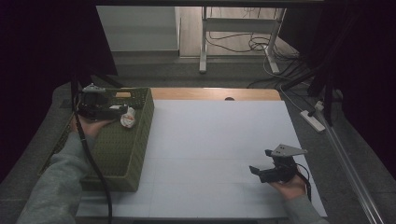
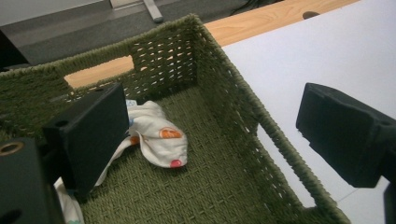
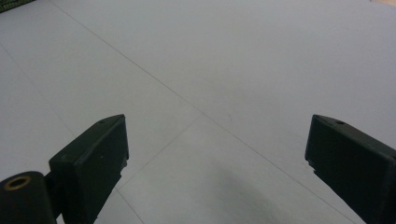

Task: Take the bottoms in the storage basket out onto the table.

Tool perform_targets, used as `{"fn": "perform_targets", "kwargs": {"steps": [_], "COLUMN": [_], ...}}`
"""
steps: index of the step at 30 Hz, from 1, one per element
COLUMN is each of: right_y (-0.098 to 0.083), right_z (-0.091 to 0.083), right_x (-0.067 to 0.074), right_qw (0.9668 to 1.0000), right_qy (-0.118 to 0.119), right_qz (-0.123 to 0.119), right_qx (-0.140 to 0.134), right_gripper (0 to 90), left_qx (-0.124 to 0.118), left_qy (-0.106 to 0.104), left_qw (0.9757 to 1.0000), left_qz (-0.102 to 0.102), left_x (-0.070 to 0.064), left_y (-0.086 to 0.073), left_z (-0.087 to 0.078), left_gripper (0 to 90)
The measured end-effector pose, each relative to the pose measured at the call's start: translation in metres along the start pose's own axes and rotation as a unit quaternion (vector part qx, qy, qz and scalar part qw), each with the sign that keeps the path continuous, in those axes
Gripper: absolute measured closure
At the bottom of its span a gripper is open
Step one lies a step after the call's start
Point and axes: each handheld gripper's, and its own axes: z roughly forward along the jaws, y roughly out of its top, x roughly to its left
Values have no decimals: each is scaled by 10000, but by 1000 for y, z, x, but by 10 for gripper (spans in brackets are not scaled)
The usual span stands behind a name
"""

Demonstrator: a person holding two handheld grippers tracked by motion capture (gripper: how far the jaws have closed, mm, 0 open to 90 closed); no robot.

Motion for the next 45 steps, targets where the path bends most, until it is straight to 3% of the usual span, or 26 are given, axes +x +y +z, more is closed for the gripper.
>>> {"fn": "perform_targets", "kwargs": {"steps": [28,45], "right_y": [-1,-2], "right_z": [1,2], "right_x": [0,0], "right_qw": [10000,9999], "right_qy": [-32,-64], "right_qz": [6,14], "right_qx": [63,95], "right_gripper": [64,64], "left_qx": [106,207], "left_qy": [265,474], "left_qw": [9995,9983], "left_qz": [-130,-263], "left_x": [19,39], "left_y": [13,18], "left_z": [11,23], "left_gripper": [98,100]}}
